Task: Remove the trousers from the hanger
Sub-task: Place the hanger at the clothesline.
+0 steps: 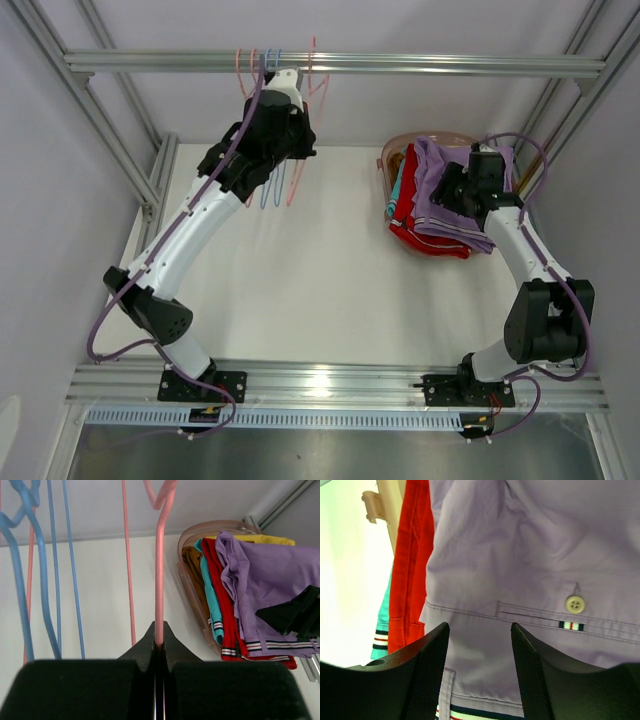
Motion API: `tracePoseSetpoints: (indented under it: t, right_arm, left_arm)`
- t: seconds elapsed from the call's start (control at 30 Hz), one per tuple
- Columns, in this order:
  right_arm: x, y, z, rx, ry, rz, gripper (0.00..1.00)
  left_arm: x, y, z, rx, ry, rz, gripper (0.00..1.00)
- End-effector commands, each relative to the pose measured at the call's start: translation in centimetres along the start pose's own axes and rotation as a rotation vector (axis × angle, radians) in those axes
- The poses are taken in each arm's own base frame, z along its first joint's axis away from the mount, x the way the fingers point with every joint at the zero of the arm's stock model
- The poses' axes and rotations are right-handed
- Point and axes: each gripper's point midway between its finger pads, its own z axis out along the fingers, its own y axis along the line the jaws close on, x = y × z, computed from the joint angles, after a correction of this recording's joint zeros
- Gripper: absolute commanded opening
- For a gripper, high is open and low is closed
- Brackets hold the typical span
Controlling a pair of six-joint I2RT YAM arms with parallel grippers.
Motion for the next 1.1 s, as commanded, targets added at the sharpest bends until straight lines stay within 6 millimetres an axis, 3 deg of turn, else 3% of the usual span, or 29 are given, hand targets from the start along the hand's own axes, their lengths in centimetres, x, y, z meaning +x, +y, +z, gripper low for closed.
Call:
tracePoseSetpoints:
  t: [0.0,0.17,0.4,0.47,0.6,0.63,0.73,0.87,0.9,0.97,1.0,1.07]
  right_arm:
    - [0.0,0.9,0.2,-0.039,-0.006,0.002,0.57]
    - [0.7,1.2,0.3,-0.048,0.010,-0.010,0.57]
    - [1.8,1.8,0.2,-0.071,0.025,-0.026,0.58]
    - [1.9,1.9,0.2,-0.075,0.029,-0.028,0.58]
    - [2.3,2.5,-0.1,-0.094,0.036,-0.036,0.58]
    - [2.4,2.6,-0.2,-0.098,0.034,-0.041,0.58]
    - [2.5,2.9,-0.5,-0.107,0.032,-0.047,0.58]
    - [2.9,3.0,-0.7,-0.111,0.036,-0.054,0.59]
    - [3.0,3.0,-0.7,-0.110,0.037,-0.052,0.59]
    - [3.3,3.0,-0.8,-0.109,0.041,-0.053,0.59]
    - [3.3,3.0,-0.9,-0.111,0.041,-0.055,0.59]
    - [3.6,3.1,-1.1,-0.115,0.043,-0.056,0.58]
  left_arm:
    - [-0.7,-0.7,0.4,0.047,-0.014,-0.031,0.01]
    - [1.1,-0.2,1.3,0.030,0.025,-0.032,0.01]
    - [3.3,0.4,1.2,0.018,0.069,-0.034,0.01]
    - [3.8,0.6,0.8,0.019,0.075,-0.037,0.18]
    - [4.9,1.0,-0.1,0.022,0.087,-0.033,0.40]
    - [4.8,0.9,-0.5,0.029,0.083,-0.028,0.50]
    - [4.0,-0.3,-2.8,0.071,0.038,0.020,0.59]
    - [1.4,-2.4,-7.1,0.135,-0.048,0.072,0.61]
    - [-0.2,-2.8,-9.1,0.155,-0.092,0.076,0.62]
    - [-0.9,-3.9,-11.2,0.185,-0.123,0.089,0.65]
    - [-2.3,-3.9,-13.2,0.202,-0.171,0.092,0.66]
    - [-2.8,-3.6,-14.9,0.200,-0.200,0.085,0.69]
